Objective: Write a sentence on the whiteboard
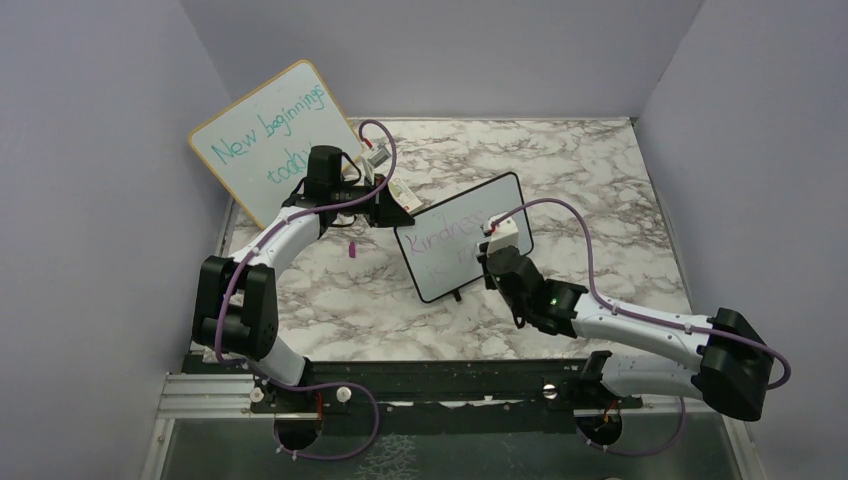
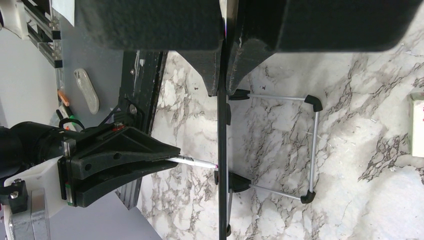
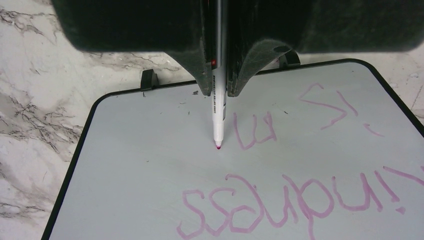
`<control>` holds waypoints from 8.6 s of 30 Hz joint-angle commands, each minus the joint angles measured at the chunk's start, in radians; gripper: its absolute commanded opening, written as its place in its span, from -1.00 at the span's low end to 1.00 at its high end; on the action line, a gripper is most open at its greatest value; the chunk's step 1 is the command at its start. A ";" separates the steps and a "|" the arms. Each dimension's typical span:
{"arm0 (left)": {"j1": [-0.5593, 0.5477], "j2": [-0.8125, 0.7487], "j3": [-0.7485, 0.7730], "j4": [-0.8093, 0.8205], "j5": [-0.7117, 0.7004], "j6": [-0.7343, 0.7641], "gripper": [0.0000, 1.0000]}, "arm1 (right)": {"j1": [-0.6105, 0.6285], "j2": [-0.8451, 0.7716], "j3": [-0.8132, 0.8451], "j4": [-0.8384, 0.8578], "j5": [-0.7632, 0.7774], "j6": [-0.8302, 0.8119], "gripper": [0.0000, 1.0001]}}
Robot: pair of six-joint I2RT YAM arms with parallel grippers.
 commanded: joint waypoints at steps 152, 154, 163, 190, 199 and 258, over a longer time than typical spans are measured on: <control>-0.017 0.045 -0.008 -0.081 -0.042 0.037 -1.00 | -0.071 -0.033 -0.016 0.077 -0.027 -0.035 -0.99; -0.017 0.046 -0.008 -0.081 -0.042 0.037 -1.00 | -0.071 -0.038 -0.020 0.083 -0.044 -0.042 -1.00; -0.018 0.047 -0.008 -0.081 -0.047 0.036 -1.00 | -0.072 -0.034 -0.019 0.051 -0.087 -0.035 -0.99; -0.018 0.043 -0.006 -0.086 -0.055 0.040 -1.00 | -0.071 -0.039 -0.031 -0.138 -0.075 0.058 -0.99; -0.018 0.040 -0.008 -0.088 -0.049 0.042 -1.00 | -0.078 -0.037 -0.019 -0.107 -0.007 0.053 -1.00; -0.019 0.036 -0.006 -0.088 -0.047 0.042 -1.00 | -0.107 -0.006 -0.028 -0.212 -0.134 0.184 -0.99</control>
